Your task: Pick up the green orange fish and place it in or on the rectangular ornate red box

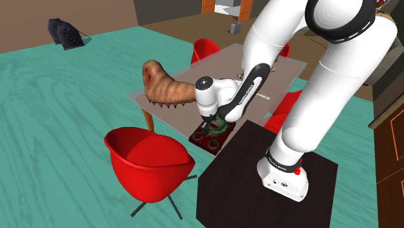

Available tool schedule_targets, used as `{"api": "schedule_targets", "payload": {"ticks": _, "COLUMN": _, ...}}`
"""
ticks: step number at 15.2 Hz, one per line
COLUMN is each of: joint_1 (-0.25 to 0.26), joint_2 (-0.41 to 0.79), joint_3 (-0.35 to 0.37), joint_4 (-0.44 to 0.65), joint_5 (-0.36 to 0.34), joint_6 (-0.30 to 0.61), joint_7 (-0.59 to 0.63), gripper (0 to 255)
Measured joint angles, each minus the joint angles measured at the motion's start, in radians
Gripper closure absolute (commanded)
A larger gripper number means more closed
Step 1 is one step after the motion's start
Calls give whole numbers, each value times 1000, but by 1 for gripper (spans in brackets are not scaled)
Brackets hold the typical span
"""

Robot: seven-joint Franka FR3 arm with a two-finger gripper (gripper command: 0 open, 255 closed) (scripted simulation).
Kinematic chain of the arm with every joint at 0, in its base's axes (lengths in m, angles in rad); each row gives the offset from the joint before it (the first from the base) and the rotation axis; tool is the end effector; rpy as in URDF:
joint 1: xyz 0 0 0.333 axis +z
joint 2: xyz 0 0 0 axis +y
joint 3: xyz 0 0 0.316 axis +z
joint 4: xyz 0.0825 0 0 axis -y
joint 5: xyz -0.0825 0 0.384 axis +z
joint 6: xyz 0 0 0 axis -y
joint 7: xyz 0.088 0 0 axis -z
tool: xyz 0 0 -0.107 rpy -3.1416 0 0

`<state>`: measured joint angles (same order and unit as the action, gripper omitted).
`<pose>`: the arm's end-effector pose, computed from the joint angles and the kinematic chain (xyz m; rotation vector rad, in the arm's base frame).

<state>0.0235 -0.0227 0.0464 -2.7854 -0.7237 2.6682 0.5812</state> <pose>0.3624 0.0448 0.2069 2.8254 0.2169 0.0141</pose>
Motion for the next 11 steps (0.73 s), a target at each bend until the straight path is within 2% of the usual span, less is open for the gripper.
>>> {"api": "schedule_targets", "payload": {"ticks": 5, "joint_1": 51, "joint_2": -149, "joint_3": 22, "joint_4": -15, "joint_5": 171, "joint_6": -120, "joint_7": -119, "gripper": 0}}
{"api": "schedule_targets", "payload": {"ticks": 11, "joint_1": 60, "joint_2": -164, "joint_3": 24, "joint_4": -12, "joint_5": 193, "joint_6": -138, "joint_7": -132, "gripper": 0}}
